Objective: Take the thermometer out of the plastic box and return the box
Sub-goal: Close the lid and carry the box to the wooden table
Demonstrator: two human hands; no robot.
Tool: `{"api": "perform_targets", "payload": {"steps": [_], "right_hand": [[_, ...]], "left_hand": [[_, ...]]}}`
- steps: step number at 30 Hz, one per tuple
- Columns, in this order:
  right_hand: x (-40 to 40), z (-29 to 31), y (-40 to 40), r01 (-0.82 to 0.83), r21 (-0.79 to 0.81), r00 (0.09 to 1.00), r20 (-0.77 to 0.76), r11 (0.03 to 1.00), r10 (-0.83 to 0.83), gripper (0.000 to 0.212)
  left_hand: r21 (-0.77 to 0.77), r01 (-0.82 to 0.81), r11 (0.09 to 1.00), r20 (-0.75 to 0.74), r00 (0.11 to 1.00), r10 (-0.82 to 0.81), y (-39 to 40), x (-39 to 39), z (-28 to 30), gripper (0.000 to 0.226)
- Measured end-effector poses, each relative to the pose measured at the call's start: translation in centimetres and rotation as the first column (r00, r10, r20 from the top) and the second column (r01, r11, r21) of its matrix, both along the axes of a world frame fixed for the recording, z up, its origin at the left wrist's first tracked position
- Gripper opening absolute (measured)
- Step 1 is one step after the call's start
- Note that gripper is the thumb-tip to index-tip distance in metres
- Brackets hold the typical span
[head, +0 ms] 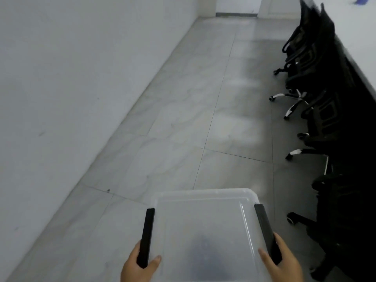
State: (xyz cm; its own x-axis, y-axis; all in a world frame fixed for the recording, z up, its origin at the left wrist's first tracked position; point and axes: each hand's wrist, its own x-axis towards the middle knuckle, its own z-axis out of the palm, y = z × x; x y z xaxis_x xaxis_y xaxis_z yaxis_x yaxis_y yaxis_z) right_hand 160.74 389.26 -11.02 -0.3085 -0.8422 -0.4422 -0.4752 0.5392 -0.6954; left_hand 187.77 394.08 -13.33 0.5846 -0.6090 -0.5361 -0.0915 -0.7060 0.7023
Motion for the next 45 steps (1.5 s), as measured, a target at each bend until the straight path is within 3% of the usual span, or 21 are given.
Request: {"api": "perform_targets", "payload": {"steps": [12, 14, 18, 20, 23, 25, 30, 34, 36, 38, 45], "right_hand": [[7.8, 0.7, -32.0, 0.087, -0.138, 0.995, 0.052, 0.987, -0.080, 0.060], [8.4, -0.1, -40.5, 0.105, -0.211, 0.994, 0.040, 0.972, -0.098, 0.061], [9.2, 0.4, -43.5, 0.158, -0.230, 0.986, 0.097, 0.960, -0.139, 0.059], [10.0, 0.0, -51.0, 0.231, -0.267, 0.972, 0.096, 0.935, -0.213, 0.067], [11.2, 0.1, -61.7, 0.280, -0.281, 0.959, 0.117, 0.918, -0.257, 0.055], [11.3, 0.4, -68.2, 0.324, -0.278, 0.946, 0.115, 0.904, -0.304, 0.057], [10.9, 1.2, -81.4, 0.382, -0.235, 0.924, 0.113, 0.894, -0.365, 0.052], [8.8, 0.1, -92.1, 0.345, -0.274, 0.938, 0.071, 0.898, -0.339, 0.061], [7.1, -0.1, -98.4, 0.344, -0.279, 0.938, 0.061, 0.897, -0.341, 0.065], [5.7, 0.7, -104.8, 0.362, -0.274, 0.931, 0.058, 0.891, -0.361, 0.052], [0.5, 3.1, -127.3, 0.329, -0.199, 0.944, 0.072, 0.923, -0.321, 0.056]], "left_hand": [[-0.144, 0.079, 0.986, 0.116, 0.991, -0.063, -34.6, 7.5, 4.6, 0.066], [-0.195, 0.076, 0.978, 0.100, 0.993, -0.058, -44.1, 8.9, 3.4, 0.066], [-0.179, 0.125, 0.976, 0.038, 0.992, -0.120, -48.0, 8.7, 3.6, 0.063], [-0.177, 0.110, 0.978, 0.048, 0.994, -0.103, -55.5, 9.8, 2.0, 0.064], [-0.208, 0.144, 0.968, 0.043, 0.990, -0.138, -67.7, 11.2, 2.5, 0.065], [-0.237, 0.177, 0.955, 0.059, 0.984, -0.167, -75.3, 11.6, 3.6, 0.064], [-0.216, 0.289, 0.932, 0.065, 0.957, -0.282, -90.9, 10.8, 4.0, 0.064], [-0.191, 0.375, 0.907, 0.022, 0.926, -0.378, -102.5, 8.8, 1.7, 0.065], [-0.196, 0.358, 0.913, 0.017, 0.932, -0.362, -109.0, 7.1, 1.3, 0.065], [-0.200, 0.330, 0.923, 0.042, 0.944, -0.328, -115.0, 5.2, 2.2, 0.064], [-0.213, 0.297, 0.931, 0.017, 0.954, -0.300, -136.2, 0.2, 3.9, 0.064]]}}
